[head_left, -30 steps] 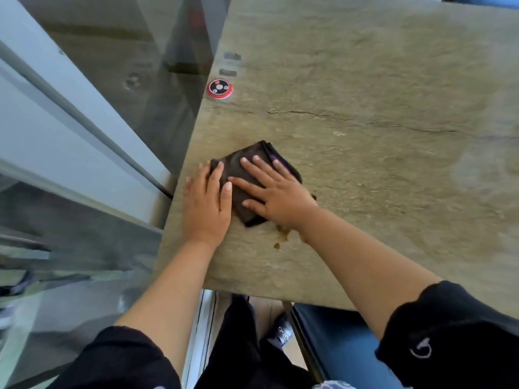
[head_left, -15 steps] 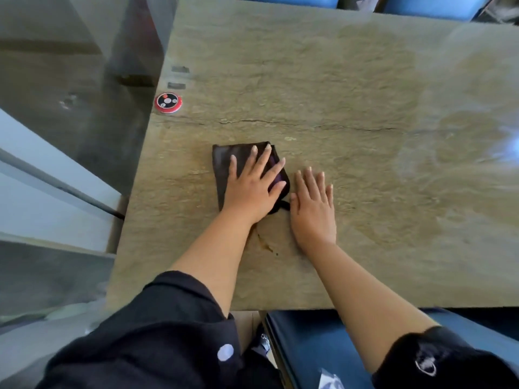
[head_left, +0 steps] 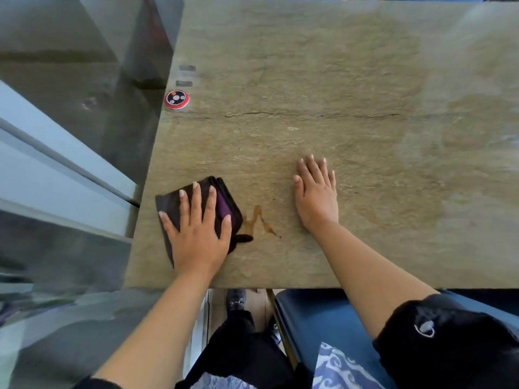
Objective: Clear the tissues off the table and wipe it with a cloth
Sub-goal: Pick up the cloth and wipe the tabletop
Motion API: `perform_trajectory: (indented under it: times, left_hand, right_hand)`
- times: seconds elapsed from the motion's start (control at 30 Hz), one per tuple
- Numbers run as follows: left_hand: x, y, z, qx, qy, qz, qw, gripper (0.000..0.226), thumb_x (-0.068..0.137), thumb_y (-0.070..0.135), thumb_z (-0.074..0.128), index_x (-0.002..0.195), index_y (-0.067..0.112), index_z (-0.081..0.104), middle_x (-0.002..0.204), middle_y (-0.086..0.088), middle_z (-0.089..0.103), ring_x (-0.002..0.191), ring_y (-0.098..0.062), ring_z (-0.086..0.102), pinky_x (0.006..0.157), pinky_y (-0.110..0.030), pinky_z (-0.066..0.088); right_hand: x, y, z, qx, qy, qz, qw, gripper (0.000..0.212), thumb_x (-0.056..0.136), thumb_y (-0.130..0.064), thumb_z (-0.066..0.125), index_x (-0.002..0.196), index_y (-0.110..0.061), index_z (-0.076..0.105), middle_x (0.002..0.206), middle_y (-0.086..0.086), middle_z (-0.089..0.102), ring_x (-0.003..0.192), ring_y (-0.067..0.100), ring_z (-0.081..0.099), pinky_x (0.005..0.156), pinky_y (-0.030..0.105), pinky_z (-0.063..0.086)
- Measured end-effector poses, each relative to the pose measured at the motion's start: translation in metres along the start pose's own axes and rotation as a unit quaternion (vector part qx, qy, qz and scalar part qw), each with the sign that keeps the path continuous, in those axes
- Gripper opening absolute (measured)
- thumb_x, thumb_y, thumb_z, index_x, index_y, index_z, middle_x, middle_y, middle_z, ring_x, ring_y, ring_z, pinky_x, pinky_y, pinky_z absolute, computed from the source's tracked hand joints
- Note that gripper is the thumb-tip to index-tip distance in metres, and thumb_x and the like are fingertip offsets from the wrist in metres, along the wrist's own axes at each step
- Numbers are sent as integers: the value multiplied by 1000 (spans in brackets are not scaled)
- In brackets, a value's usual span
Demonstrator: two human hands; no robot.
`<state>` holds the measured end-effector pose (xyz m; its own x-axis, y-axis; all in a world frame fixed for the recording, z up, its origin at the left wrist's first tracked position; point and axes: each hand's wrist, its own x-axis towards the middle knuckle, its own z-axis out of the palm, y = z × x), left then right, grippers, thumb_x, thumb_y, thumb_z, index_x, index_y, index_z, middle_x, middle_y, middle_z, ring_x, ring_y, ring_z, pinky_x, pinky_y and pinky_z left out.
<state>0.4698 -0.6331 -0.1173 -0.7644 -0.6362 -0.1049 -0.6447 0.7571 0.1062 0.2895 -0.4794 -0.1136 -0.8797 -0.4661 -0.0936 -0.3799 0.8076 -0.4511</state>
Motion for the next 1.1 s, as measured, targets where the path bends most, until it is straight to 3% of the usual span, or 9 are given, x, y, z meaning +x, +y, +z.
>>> perform_trajectory:
  times: [0.13, 0.33, 0.57, 0.7, 0.8, 0.9, 1.1]
  left_hand:
    - [19, 16, -2, 6, -8, -43, 999, 63, 95, 54, 12, 153, 33, -1, 163, 3, -8, 149, -23, -10, 111, -69, -4]
    - [79, 45, -3, 8, -23, 5, 1000, 64, 95, 53, 12, 153, 32, -3, 163, 1, -10, 149, -26, -12, 111, -69, -4]
    - [-30, 4, 6, 10, 7, 122, 992, 66, 93, 52, 17, 154, 29, 5, 163, 2, -1, 150, -23, -3, 114, -64, 0]
    - [-46, -8, 8, 19, -10, 123, 992, 64, 94, 52, 13, 154, 31, 5, 163, 4, -2, 150, -21, -3, 115, -63, 0]
    - [-24, 19, 5, 12, -29, 74, 997, 66, 90, 52, 2, 153, 33, -5, 162, 6, -13, 149, -20, -13, 113, -64, -6]
    - [7, 59, 3, 10, -31, 62, 998, 62, 96, 50, 9, 152, 33, -9, 161, 5, -18, 148, -22, -17, 112, -66, -7]
    - [-27, 131, 17, 38, -20, 142, 989, 62, 97, 50, 10, 153, 30, -8, 162, 2, -14, 149, -27, -13, 112, -67, -4]
  right_hand:
    - [-1, -1, -4, 20, -14, 17, 1000, 49, 104, -35, 24, 151, -21, 26, 161, -5, 12, 149, 15, -4, 121, 35, -4]
    - [-2, 0, -3, 10, -25, 16, 1000, 50, 104, -34, 25, 152, -21, 21, 162, -4, 8, 149, 15, -5, 121, 35, -5]
    - [-10, -5, -4, 30, -44, 34, 998, 50, 104, -33, 26, 152, -20, 22, 162, -3, 9, 149, 15, -4, 120, 33, -4]
    - [-29, -4, -8, 20, -71, 13, 997, 51, 104, -32, 27, 153, -18, 18, 162, -3, 5, 149, 14, -6, 120, 32, -3]
    - [-34, 7, -15, 3, -96, -32, 995, 52, 104, -31, 29, 153, -19, 17, 162, -4, 4, 149, 12, -6, 118, 27, -4]
    - [-27, 17, -28, 18, -132, -60, 989, 50, 104, -29, 32, 152, -20, 22, 162, -5, 9, 149, 11, -2, 116, 24, -1]
    - [-15, 46, -49, -68, -140, -99, 983, 50, 103, -27, 32, 152, -24, 22, 162, -6, 10, 149, 14, 0, 120, 42, 3]
